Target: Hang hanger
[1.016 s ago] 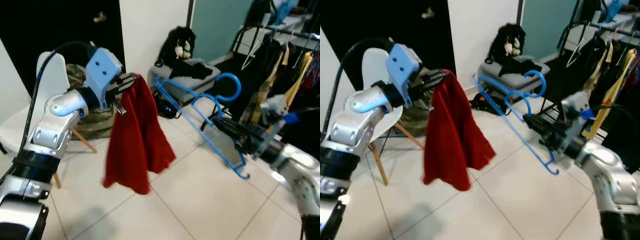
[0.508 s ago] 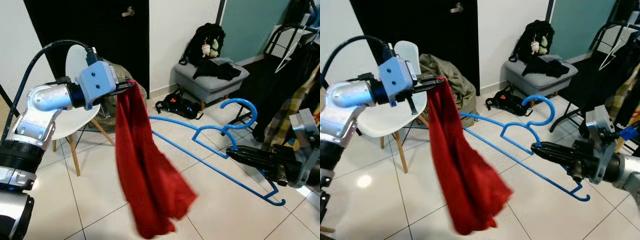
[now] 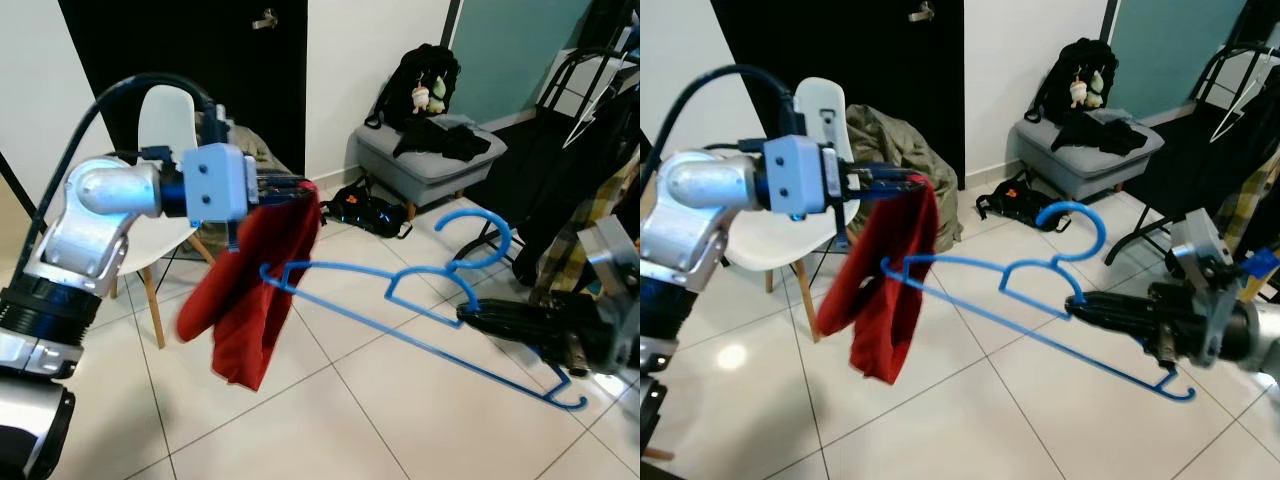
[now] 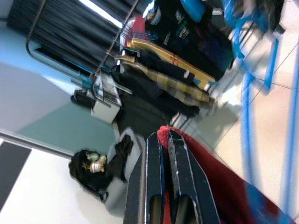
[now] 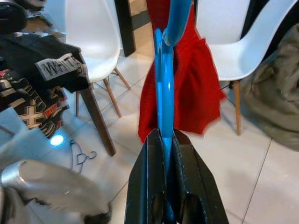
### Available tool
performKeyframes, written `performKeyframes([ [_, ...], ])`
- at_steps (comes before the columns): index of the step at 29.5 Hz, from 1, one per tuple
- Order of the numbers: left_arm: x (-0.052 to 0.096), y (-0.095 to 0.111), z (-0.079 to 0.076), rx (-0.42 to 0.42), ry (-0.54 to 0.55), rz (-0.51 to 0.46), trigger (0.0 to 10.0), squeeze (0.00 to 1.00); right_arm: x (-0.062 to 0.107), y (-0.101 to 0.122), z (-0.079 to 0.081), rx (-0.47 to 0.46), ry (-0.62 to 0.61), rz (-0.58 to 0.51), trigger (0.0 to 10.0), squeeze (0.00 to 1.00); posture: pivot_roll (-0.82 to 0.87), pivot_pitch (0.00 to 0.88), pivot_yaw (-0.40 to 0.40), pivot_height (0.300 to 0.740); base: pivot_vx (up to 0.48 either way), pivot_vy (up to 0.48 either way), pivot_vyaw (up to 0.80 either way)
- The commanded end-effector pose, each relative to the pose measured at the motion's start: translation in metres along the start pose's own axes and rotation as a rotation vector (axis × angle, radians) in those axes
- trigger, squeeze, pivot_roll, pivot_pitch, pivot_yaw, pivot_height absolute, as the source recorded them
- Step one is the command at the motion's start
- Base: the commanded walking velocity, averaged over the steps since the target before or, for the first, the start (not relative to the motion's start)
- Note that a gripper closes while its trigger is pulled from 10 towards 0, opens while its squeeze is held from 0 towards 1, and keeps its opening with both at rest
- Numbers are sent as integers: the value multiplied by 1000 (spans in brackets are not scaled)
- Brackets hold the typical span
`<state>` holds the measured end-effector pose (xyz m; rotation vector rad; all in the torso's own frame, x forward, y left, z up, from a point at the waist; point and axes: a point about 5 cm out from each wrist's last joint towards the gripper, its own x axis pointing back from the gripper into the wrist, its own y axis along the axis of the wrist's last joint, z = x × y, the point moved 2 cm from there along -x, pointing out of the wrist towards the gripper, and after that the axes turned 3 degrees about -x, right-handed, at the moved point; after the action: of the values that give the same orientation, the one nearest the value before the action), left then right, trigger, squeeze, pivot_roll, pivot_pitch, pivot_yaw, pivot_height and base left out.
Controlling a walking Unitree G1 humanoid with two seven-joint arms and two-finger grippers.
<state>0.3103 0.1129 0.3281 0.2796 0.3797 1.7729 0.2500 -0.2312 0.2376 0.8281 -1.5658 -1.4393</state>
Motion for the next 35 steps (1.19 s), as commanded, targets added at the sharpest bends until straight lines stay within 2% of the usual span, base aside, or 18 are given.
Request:
performKeyframes([
  [1,-4,7,1,-20,-20,-34,10000,0,-1,0,-6,19,-45,-2,10000,0,-38,58,7,740,0,0,0],
  [7,1,-2,0,-60,-47,16,10000,0,4,4,-2,20,-26,-6,10000,0,-37,57,9,740,0,0,0],
  [10,6,-13,-1,-87,-57,74,10000,0,12,2,7,-8,21,17,10000,0,-44,55,11,740,0,0,0],
  [18,6,-22,-5,-117,-68,118,10000,0,24,-6,19,-60,55,84,10000,0,-59,51,14,740,0,0,0],
  [21,3,-21,-5,-156,-79,117,10000,0,30,-26,35,-153,138,167,10000,0,-62,54,13,740,0,0,0],
  [25,2,-18,-3,-174,-79,99,10000,0,35,-30,40,-178,153,199,10000,0,-59,57,13,740,0,0,0],
  [35,7,-22,-4,-202,-93,129,10000,0,49,-15,46,-187,172,154,10000,0,-56,61,8,740,0,0,0],
])
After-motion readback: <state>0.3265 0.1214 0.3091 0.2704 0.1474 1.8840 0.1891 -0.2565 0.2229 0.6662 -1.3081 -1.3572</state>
